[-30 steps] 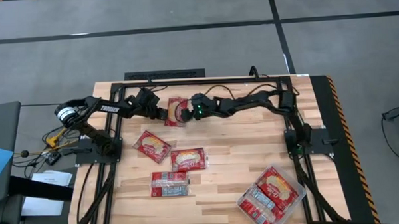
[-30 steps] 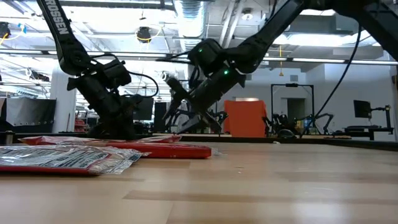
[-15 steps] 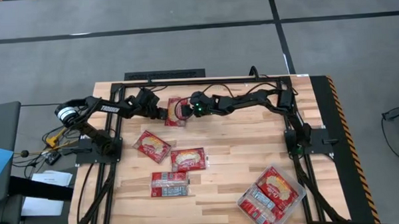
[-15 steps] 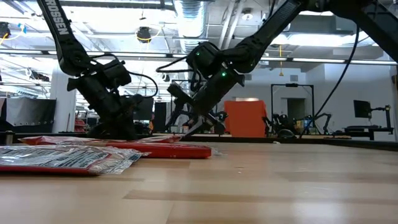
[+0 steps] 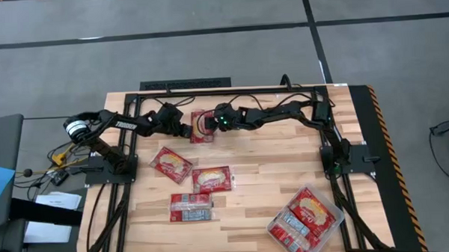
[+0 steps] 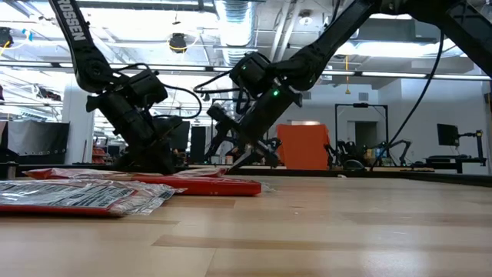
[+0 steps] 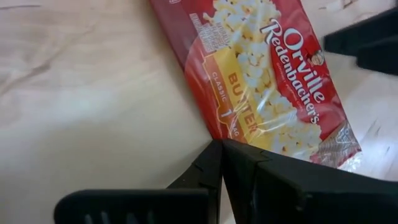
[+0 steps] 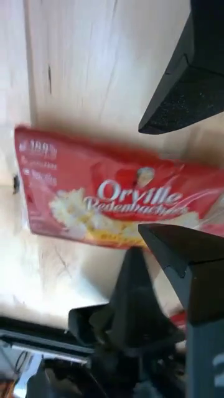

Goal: Sort popcorn bags into baskets
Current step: Put the red popcorn bag into the transparent bin

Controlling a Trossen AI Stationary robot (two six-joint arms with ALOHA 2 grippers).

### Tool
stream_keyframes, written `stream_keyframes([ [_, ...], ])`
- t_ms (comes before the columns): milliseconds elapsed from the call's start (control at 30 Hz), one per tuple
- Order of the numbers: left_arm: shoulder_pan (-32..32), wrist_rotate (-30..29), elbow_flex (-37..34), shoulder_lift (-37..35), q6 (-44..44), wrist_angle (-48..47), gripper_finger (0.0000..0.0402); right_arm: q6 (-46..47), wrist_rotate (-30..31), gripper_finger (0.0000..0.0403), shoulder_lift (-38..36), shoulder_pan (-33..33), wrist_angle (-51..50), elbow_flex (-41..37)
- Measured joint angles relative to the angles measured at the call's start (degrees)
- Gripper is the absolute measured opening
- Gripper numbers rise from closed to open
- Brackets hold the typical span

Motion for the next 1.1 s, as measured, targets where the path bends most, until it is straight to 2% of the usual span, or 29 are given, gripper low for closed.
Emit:
stream_keyframes([
  [167, -0.64, 0.29, -0.02, 0.0, 0.04, -0.05, 0.0001, 1.31, -3.35, 0.027, 4.35, 1.3, 0.8, 3.45],
  [400, -0.73, 0.14, -0.02, -0.03, 0.75, -0.21, 0.0001, -2.95, -6.28, 0.0256, 7.1, 1.34, -6.94, 10.99],
  [500, -0.73, 0.12, -0.02, -0.03, 0.99, -0.2, 0.0001, -4.42, -6.47, 0.0211, 7.36, 1.36, -12.07, 13.46],
  [700, -0.75, 0.81, -0.02, -0.06, 1.04, -0.04, 0.0001, -4.86, -8.44, 0.0059, 7.16, 1.46, -15.15, 14.33],
  [767, -0.75, 1.99, -0.03, -0.3, 1.11, -0.34, 0.0001, -6.21, -8.67, 0.0024, 7.0, 1.57, -15.25, 14.35],
  [967, -0.89, 10.25, -0.27, -4.32, 0.06, -2.27, 0.0002, -7.83, -9.63, 0.0032, 3.77, 1.72, -18.26, 14.29],
  [1100, -0.92, 13.84, -0.37, -9.71, -1.65, -5.28, 0.0002, -13.52, -9.35, 0.0011, -1.25, 1.56, -23.23, 14.44],
])
